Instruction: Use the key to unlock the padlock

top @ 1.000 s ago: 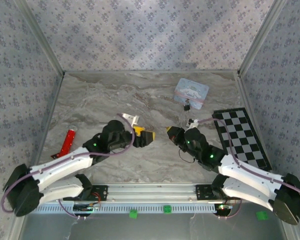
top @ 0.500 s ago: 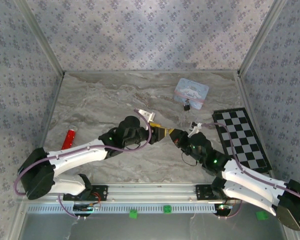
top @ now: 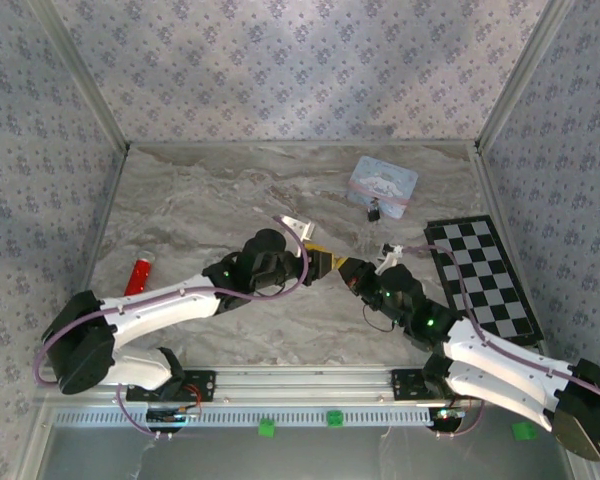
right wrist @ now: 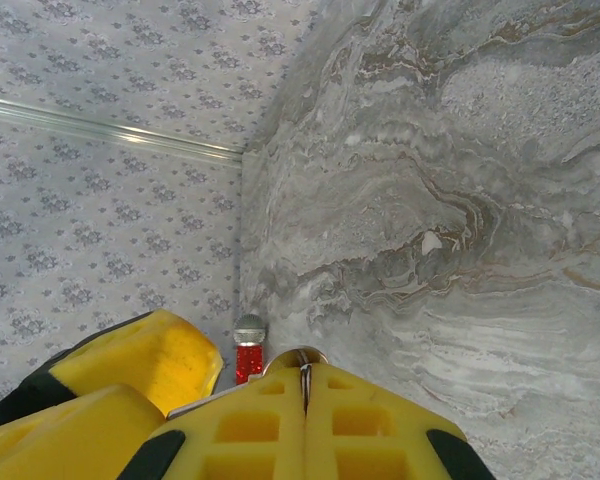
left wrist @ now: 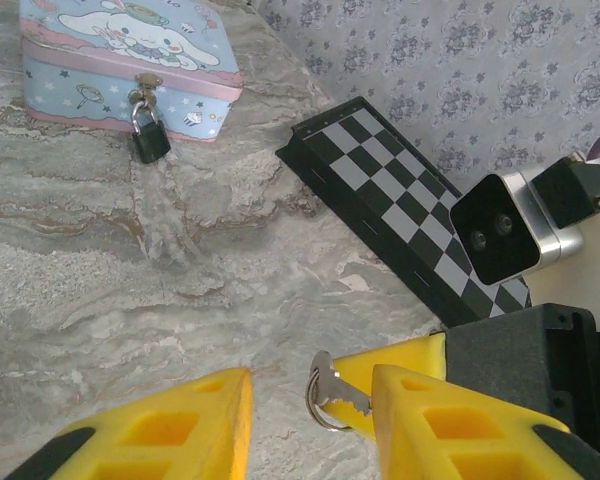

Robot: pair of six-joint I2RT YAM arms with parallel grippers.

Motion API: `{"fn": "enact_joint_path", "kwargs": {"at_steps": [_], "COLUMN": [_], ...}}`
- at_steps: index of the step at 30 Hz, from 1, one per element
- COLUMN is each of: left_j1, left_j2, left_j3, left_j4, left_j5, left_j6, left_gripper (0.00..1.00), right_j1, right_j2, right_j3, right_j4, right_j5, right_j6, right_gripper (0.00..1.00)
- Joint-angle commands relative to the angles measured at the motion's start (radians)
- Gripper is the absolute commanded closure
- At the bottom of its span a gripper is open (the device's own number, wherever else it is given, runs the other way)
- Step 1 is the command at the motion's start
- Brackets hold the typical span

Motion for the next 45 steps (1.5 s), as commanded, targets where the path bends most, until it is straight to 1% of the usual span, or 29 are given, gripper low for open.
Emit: {"fn": "enact_joint_path", "kwargs": {"at_steps": [1,8,16,26,32,38,40,45], "left_j1": [-0.011,-0.012,-0.012,-0.012,-0.012,-0.012,-0.012,-0.012], "left_j2": [0.012,0.033,0.038,0.045,0.051,0.053,0.055,0.053], "left_j3": [0.040,0.065,0.063,0.066,0.080,0.086,0.086,0.087], "left_j4": [-0.002,-0.029,-0.047,-0.048,-0.070,-0.086,-0.093,-0.110], "left_j5": [0.011,0.042,0.041,0.044,0.058,0.055,0.051,0.036], "left_j6": [0.025,0.039,0.039,0.043,0.048,0.061,0.064,0.075], "left_gripper": [0.66,0.73,0.81,0.88,0.89,0.89,0.82,0.82], "right_j1": [0.001,0.002,0.002,0.003,0.003,0.002,0.002,0.000], "right_j2": [0.007,0.015,0.019,0.033,0.025,0.023,0.021,0.011], "right_j3": [0.011,0.012,0.015,0.023,0.021,0.029,0.031,0.034], "right_j4": [0.017,0.020,0.016,0.021,0.051,0.039,0.037,0.023], "right_j5": [0.000,-0.004,-0.005,-0.016,-0.026,-0.023,-0.023,-0.014], "right_j6": [-0.003,-0.004,-0.006,-0.010,-0.015,-0.019,-0.021,-0.025], "right_gripper": [1.00,1.00,1.00,1.00,1.00,1.00,1.00,1.00]}}
